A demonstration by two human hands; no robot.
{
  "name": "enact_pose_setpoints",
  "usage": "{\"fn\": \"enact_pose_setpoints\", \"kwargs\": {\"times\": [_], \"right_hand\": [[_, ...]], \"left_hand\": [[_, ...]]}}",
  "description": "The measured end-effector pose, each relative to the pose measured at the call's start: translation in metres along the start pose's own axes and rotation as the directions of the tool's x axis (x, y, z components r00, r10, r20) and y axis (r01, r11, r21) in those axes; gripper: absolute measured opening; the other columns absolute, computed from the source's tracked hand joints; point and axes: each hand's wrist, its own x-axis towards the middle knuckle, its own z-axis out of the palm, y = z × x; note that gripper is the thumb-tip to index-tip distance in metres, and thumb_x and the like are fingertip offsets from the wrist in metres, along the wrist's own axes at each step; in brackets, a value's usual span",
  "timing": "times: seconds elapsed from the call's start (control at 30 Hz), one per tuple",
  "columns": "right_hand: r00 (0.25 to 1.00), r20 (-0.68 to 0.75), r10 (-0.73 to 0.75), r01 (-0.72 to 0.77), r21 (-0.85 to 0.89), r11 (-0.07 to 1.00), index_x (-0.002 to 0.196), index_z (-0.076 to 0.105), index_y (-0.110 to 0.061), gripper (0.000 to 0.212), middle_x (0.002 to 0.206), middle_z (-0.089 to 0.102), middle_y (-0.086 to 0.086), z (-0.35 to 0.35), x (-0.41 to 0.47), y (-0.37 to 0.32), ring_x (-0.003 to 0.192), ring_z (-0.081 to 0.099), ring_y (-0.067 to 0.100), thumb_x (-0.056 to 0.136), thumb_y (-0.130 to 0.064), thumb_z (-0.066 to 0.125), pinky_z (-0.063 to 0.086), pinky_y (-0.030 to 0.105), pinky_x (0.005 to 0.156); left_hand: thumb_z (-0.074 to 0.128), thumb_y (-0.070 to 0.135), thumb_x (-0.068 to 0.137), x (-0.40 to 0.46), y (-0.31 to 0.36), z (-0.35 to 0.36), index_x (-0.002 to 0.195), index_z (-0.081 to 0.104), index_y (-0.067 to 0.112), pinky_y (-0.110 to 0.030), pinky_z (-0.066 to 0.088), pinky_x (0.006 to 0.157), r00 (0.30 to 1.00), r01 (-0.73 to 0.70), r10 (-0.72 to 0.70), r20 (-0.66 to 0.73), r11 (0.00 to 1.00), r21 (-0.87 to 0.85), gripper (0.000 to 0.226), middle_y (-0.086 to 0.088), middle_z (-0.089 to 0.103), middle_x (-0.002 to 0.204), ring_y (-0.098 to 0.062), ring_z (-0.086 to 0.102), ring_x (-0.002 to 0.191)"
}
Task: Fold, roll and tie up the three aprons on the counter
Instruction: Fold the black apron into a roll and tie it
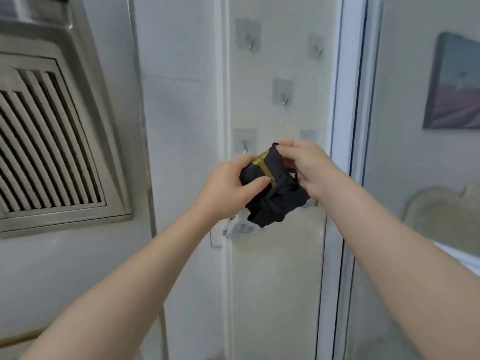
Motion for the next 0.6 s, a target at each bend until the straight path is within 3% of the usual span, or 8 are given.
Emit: {"fn": "enact_pose_setpoints", "kwargs": {"times": [0.13, 0.27, 0.4, 0.53, 0.6], "right_hand": [[0.992, -0.049, -0.114, 0.111, -0.051, 0.992, 0.089, 0.053, -0.014, 0.011, 0.083, 0.057, 0.003, -0.021, 0.045, -0.033, 0.073, 0.055, 0.015, 0.088, -0.008, 0.062, 0.050, 0.030, 0.068], [0.946, -0.063, -0.319, 0.290, -0.278, 0.916, 0.077, 0.051, -0.015, 0.019, 0.074, 0.059, 0.002, -0.035, 0.089, -0.059, 0.060, 0.056, 0.012, 0.084, -0.005, 0.066, 0.047, 0.019, 0.053], [0.894, -0.105, -0.435, 0.346, -0.454, 0.821, 0.075, 0.054, -0.017, 0.017, 0.074, 0.061, 0.001, -0.043, 0.127, -0.059, 0.067, 0.060, 0.016, 0.085, -0.008, 0.064, 0.053, 0.029, 0.067], [0.852, -0.125, -0.508, 0.346, -0.594, 0.726, 0.089, 0.058, -0.013, 0.003, 0.076, 0.057, -0.003, -0.046, 0.151, -0.052, 0.077, 0.057, 0.015, 0.091, -0.014, 0.056, 0.044, 0.025, 0.069], [0.865, -0.083, -0.495, 0.328, -0.654, 0.682, 0.095, 0.062, -0.011, 0.010, 0.085, 0.060, 0.001, -0.046, 0.159, -0.047, 0.083, 0.056, 0.017, 0.092, -0.014, 0.053, 0.045, 0.027, 0.074]], "left_hand": [[0.062, 0.022, 0.086, 0.053, 0.020, 0.005, 0.091, 0.060, 0.019, -0.024, 0.043, 0.058, 0.998, 0.014, -0.012, -0.055, 0.999, 0.032, 0.007, 0.003, 0.060, 0.072, -0.013, 0.055, 0.067], [0.060, 0.024, 0.087, 0.105, 0.024, 0.014, 0.094, 0.060, 0.016, -0.030, 0.047, 0.061, 0.994, 0.030, -0.028, -0.109, 0.999, 0.017, 0.010, 0.006, 0.057, 0.071, -0.015, 0.055, 0.066], [0.056, 0.023, 0.090, 0.135, 0.017, 0.024, 0.096, 0.054, 0.022, -0.016, 0.041, 0.055, 0.995, 0.033, -0.025, -0.091, 0.995, 0.092, 0.006, 0.011, 0.056, 0.075, -0.007, 0.053, 0.068], [0.054, 0.023, 0.091, 0.157, 0.008, 0.030, 0.099, 0.054, 0.019, -0.017, 0.039, 0.057, 0.993, 0.043, -0.028, -0.113, 0.990, 0.131, 0.009, 0.011, 0.055, 0.075, -0.003, 0.051, 0.067], [0.054, 0.025, 0.091, 0.160, 0.000, 0.034, 0.098, 0.054, 0.017, -0.021, 0.039, 0.058, 0.991, 0.073, -0.057, -0.125, 0.989, 0.132, 0.011, 0.010, 0.054, 0.075, -0.005, 0.050, 0.067]]}}
